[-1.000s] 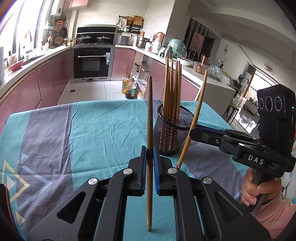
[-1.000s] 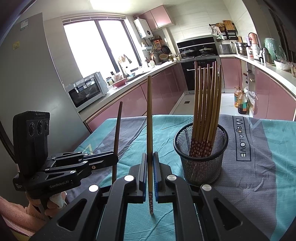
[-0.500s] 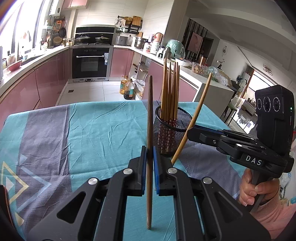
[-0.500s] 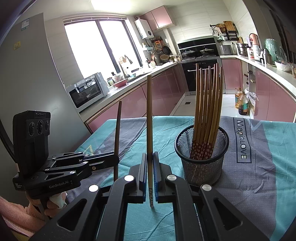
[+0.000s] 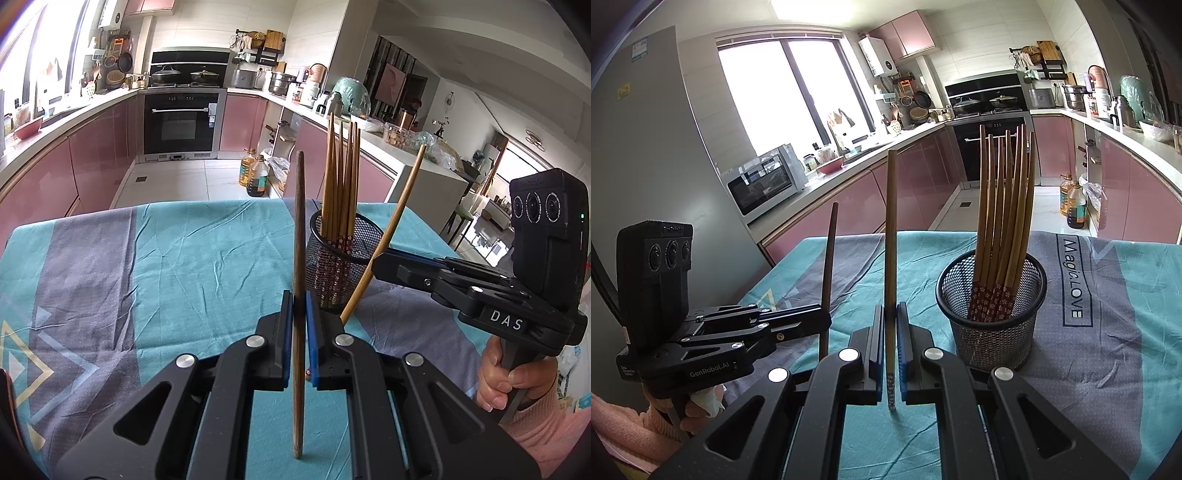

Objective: Organize utensils
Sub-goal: 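Lift the left tool's chopstick upright while the right tool raises its own beside it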

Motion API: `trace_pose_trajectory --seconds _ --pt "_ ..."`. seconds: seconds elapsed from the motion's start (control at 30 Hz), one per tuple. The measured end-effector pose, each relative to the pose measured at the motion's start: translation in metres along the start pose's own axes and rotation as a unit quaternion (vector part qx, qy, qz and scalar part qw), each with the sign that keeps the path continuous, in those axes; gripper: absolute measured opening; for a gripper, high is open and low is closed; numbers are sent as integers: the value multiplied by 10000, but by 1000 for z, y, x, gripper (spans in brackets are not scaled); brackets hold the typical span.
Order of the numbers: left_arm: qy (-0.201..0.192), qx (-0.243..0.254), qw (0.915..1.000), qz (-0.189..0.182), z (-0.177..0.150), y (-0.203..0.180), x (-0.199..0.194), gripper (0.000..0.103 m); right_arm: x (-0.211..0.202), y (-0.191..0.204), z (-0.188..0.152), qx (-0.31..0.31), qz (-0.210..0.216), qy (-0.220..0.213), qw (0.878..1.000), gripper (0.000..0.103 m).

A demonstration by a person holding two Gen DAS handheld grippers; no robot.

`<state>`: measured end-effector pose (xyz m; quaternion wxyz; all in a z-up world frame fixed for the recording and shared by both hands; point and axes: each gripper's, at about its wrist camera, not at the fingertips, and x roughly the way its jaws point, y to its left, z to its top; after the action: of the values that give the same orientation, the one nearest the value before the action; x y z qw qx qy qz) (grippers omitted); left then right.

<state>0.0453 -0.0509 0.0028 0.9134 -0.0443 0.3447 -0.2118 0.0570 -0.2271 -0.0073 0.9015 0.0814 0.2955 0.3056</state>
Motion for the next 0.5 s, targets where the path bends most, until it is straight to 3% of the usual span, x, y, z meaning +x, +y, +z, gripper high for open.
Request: trace_pose_trajectory --seconds 0.5 --pt "53 -48 10000 -40 -1 -3 3 8 9 -1 5 -32 35 53 10000 5"
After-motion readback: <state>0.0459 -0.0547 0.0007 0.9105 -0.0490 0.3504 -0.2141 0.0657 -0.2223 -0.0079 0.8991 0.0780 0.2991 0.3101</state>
